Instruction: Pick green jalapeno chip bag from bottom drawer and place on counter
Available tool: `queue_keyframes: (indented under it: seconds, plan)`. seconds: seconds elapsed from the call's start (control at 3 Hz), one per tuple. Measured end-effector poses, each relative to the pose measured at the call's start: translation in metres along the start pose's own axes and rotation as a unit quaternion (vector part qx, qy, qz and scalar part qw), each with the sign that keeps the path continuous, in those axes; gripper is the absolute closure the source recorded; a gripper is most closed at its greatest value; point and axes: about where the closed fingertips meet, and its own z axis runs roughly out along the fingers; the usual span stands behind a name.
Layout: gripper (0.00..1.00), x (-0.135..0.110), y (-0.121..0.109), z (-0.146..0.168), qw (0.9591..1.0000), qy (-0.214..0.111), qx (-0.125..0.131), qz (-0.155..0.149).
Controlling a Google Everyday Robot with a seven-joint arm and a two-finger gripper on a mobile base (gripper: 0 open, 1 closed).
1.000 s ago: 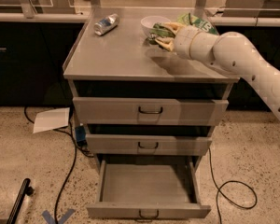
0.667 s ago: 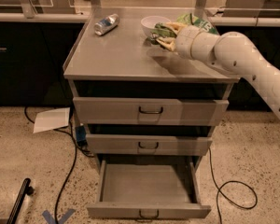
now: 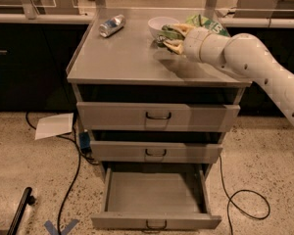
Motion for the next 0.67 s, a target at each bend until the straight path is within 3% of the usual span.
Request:
queue_keyframes:
  seconds: [0.33,0.67]
  plan:
    - [0.14,0.0,0.0,0.0,1.0,0.0,0.0,0.0]
    - [0.0,0.0,0.0001,0.0001,1.0,0.0,0.0,0.0]
